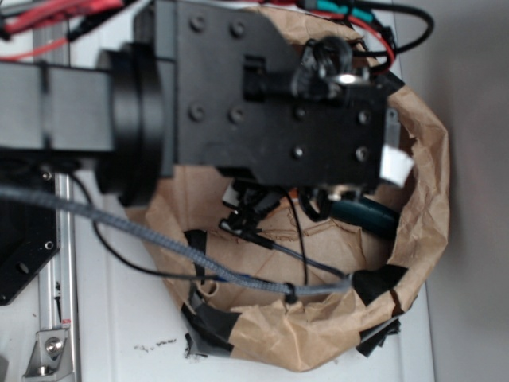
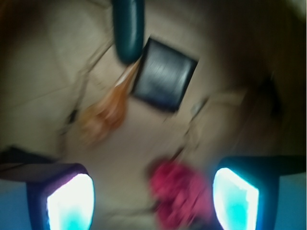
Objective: Grab the red paper.
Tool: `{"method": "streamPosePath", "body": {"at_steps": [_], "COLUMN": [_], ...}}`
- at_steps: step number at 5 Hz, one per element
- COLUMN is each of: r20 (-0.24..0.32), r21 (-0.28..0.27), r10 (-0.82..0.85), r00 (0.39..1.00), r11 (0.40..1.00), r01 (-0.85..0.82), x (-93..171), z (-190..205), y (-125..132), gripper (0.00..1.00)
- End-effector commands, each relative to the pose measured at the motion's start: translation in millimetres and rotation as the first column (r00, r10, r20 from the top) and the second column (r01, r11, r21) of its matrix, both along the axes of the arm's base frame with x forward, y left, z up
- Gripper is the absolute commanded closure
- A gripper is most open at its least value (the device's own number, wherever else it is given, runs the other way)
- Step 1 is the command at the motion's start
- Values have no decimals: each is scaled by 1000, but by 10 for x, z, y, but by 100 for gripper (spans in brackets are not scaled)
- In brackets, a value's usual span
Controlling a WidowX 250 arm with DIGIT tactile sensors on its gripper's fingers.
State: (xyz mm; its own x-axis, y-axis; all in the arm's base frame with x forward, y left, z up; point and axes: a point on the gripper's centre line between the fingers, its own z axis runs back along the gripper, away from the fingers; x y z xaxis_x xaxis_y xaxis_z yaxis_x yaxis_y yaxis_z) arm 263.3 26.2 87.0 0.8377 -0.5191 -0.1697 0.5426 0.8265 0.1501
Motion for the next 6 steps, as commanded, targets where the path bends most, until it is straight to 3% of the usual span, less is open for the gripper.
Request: {"method": "streamPosePath", "body": {"at_steps": [1,2,3,4,5,6], "r20": [-126,-88,-72,-70,-48,53], "r21": [64,17,-46,-26,0,-35], "r10": [-203,-206,-203,-221,-239,-193], "r00": [971,975,977,973,970,980], "r11": [975,978,979,975,971,980], "r01": [212,208,200,219,239,195], "x": [-185,-183,-297,-356,-286,-100], "z": [-387,-639,-670,-639,-520,-74], "y": [259,572,688,687,575,269], "gripper": [0,0,0,100,100,100]}}
